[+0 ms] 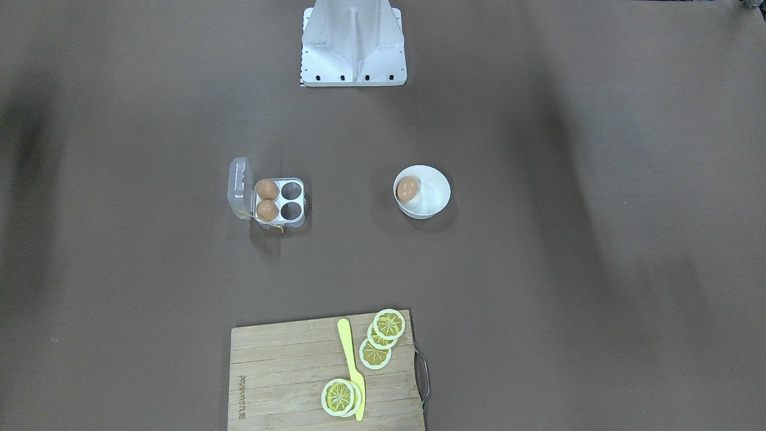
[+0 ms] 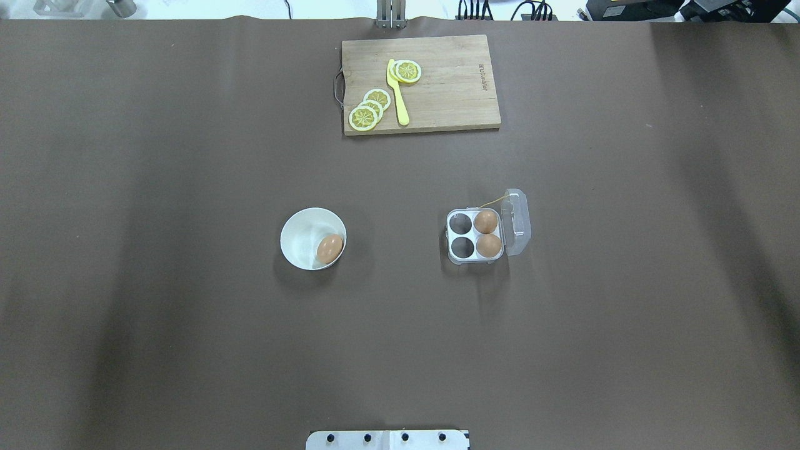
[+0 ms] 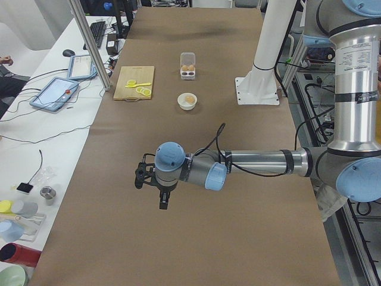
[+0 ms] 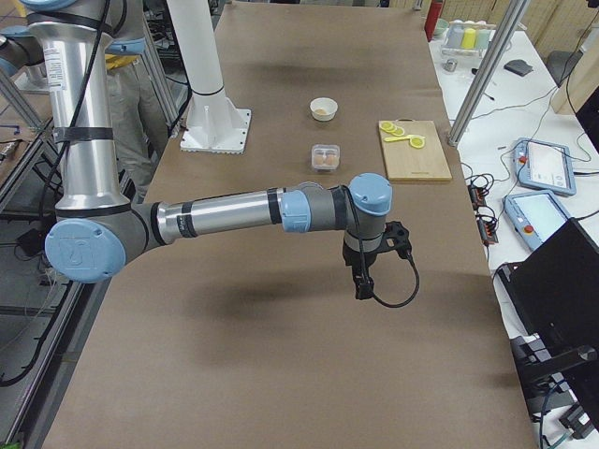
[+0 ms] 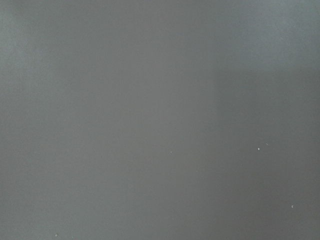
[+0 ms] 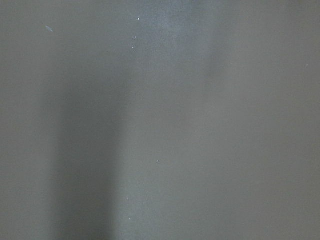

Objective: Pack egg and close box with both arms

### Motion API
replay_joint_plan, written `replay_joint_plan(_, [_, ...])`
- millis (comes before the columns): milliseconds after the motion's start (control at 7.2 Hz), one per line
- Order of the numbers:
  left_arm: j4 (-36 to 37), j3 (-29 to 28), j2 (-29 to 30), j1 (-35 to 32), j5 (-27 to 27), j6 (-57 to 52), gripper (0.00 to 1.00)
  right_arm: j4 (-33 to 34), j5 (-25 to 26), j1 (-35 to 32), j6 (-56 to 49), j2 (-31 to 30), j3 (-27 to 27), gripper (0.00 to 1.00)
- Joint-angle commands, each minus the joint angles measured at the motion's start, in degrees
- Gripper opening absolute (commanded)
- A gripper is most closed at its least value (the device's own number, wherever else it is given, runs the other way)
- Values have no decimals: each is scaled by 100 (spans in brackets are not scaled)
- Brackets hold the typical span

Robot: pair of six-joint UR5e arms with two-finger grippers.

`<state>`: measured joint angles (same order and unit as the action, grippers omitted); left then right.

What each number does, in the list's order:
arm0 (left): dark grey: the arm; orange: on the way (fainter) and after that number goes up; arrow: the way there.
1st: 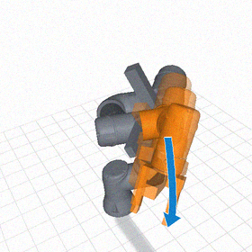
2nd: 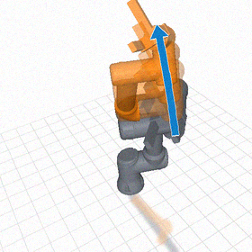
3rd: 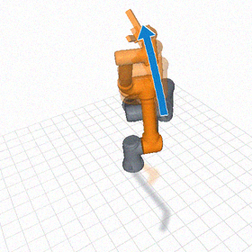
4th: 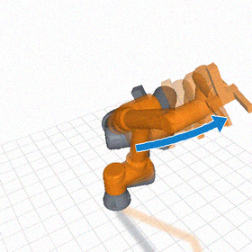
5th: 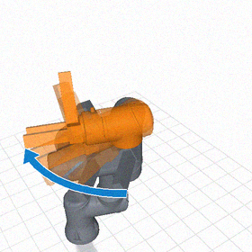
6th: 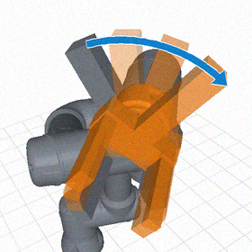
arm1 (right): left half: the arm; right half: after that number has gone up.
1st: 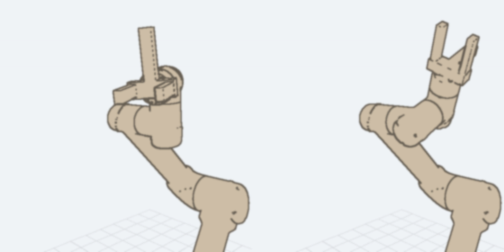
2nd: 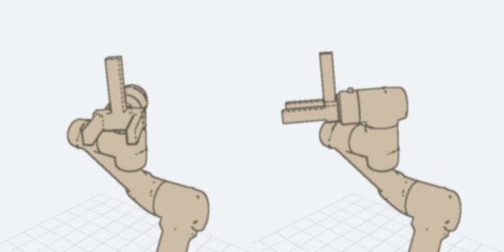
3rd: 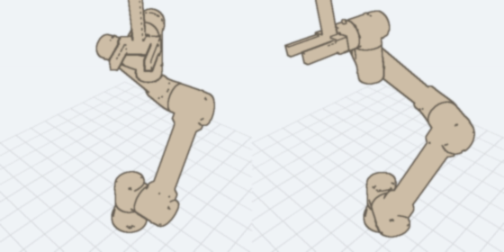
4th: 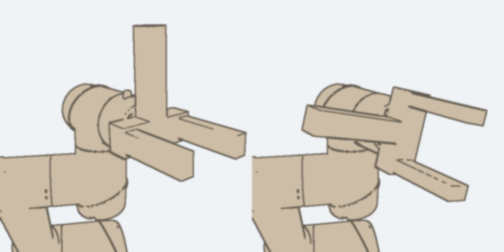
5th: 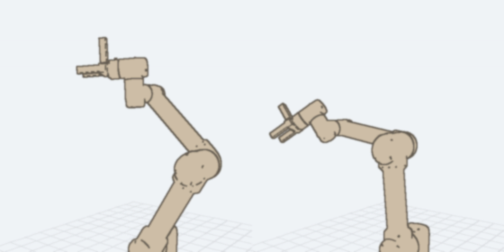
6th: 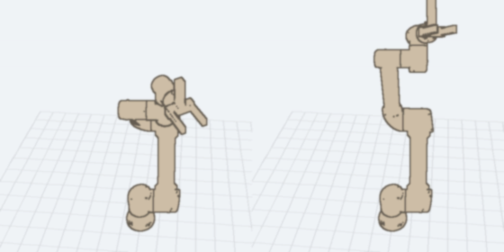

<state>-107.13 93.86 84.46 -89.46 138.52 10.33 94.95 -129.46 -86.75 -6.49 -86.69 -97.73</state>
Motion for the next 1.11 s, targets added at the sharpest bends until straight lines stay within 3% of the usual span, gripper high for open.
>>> replay_joint_plan(0, [-1, 1, -17, -2, 0, -5, 98, 23, -10, 0, 51, 47, 26, 100])
replay_joint_plan(556, [-1, 421, 604, 208, 96, 48, 98, 58, -18, 0, 51, 30, 9, 100])
replay_joint_plan(972, [17, 564, 1624, 1549, 159, 127, 98, 58, -27, 0, 51, 21, 0, 100])
